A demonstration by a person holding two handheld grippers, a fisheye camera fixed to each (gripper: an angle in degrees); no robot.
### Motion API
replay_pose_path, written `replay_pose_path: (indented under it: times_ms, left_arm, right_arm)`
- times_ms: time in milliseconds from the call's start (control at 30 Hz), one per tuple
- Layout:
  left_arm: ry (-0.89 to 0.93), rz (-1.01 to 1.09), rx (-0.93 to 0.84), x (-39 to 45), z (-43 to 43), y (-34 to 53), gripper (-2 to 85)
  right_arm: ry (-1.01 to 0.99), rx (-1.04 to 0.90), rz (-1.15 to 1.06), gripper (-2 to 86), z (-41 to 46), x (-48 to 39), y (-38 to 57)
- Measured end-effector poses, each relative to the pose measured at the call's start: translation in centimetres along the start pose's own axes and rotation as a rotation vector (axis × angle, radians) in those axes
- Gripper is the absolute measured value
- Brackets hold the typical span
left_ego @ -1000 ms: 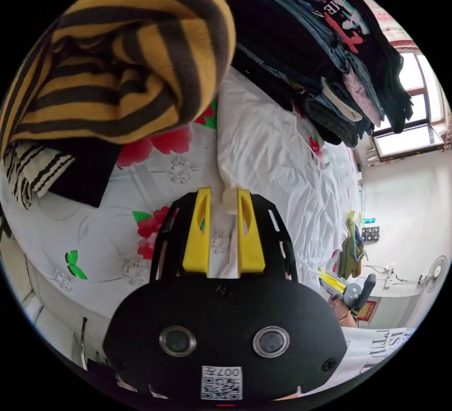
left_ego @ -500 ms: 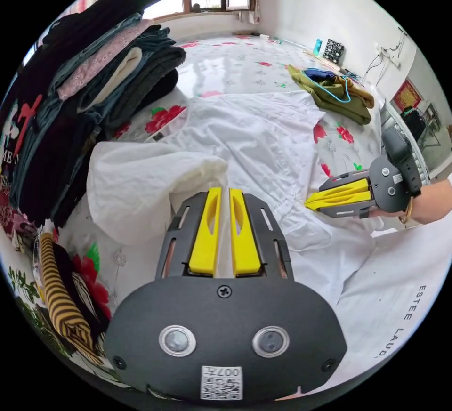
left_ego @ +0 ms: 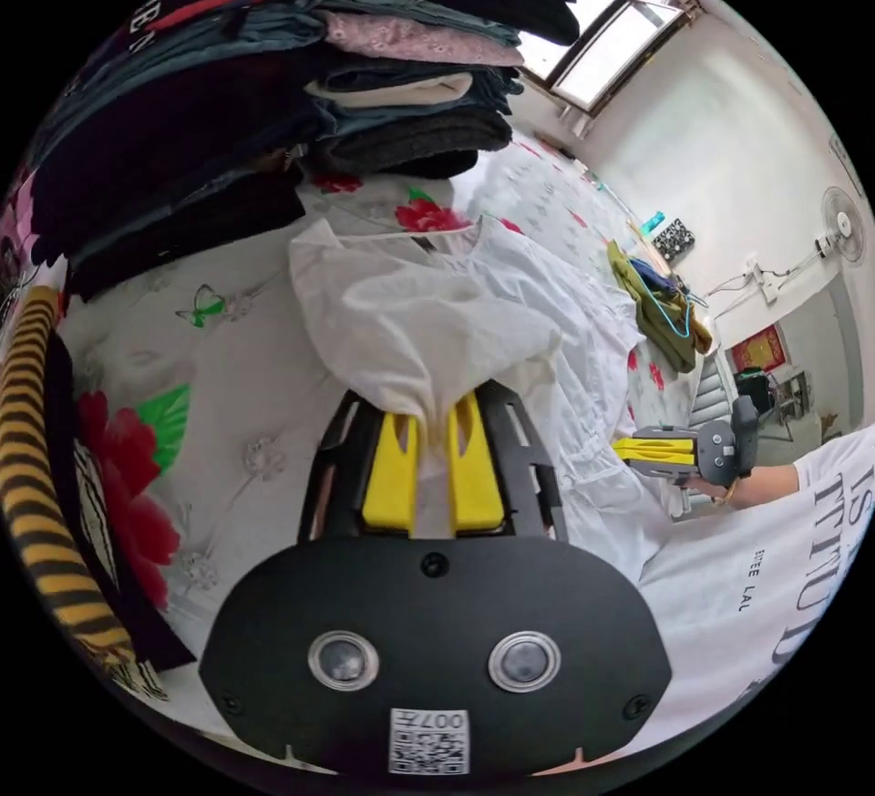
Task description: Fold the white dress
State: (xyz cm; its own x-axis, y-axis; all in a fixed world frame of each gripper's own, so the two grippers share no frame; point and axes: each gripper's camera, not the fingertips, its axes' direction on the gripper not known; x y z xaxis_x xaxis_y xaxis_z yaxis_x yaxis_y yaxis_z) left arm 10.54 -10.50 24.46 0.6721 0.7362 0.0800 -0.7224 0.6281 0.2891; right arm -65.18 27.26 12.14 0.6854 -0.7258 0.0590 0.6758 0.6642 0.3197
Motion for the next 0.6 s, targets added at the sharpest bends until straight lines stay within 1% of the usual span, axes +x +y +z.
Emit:
replay_pose_path:
  times_ms: [67,133,167,200,233,267,300,367,433,500,533,600]
  left_arm:
    - [-0.017,0.045,-0.053,-0.2,-0.8,-2.3,-0.3]
    - [-0.103,0.096,-0.120,-0.5,-3.5,-4.7,-0.4]
    - [-0.240,0.147,-0.191,-0.6,-5.6,-6.1,-0.3]
    - [-0.419,0.187,-0.299,-0.8,-7.3,-7.2,0.1]
    - [-0.520,0.196,-0.365,-1.1,-7.9,-7.6,0.4]
    - [-0.727,0.182,-0.467,-2.0,-9.0,-8.2,2.1]
    - [-0.872,0.152,-0.520,-2.9,-10.0,-8.3,4.0]
    - [-0.917,0.087,-0.537,-3.7,-11.5,-7.6,6.3]
    - [-0.851,0.014,-0.462,-3.3,-13.2,-5.7,7.7]
    - [-0.799,-0.081,-0.348,-2.1,-15.1,-1.3,9.1]
    - [-0.788,-0.105,-0.319,-1.7,-15.5,0.1,9.4]
    - [-0.678,-0.153,-0.237,0.3,-15.6,6.4,10.1]
  right_arm:
    - [-0.007,-0.005,0.008,-0.3,0.1,0.4,-0.1]
    - [-0.016,-0.005,0.020,-0.3,0.2,0.8,-0.1]
    - [-0.022,0.001,0.030,-0.2,0.2,1.0,0.0]
    - [-0.024,0.006,0.035,-0.2,0.2,1.1,0.1]
    - [-0.027,0.015,0.042,-0.1,0.3,1.4,0.3]
    - [-0.031,0.023,0.049,0.0,0.4,1.6,0.4]
    - [-0.033,0.025,0.056,0.1,0.4,1.7,0.5]
    - [-0.028,0.026,0.096,0.9,0.0,2.5,0.7]
    - [-0.022,0.060,0.127,2.0,-1.0,3.2,1.4]
    - [-0.034,0.116,0.167,3.1,-2.6,4.2,3.0]
    - [-0.048,0.145,0.197,3.8,-3.6,5.0,4.3]
    - [-0.076,0.172,0.237,4.9,-4.7,6.1,6.5]
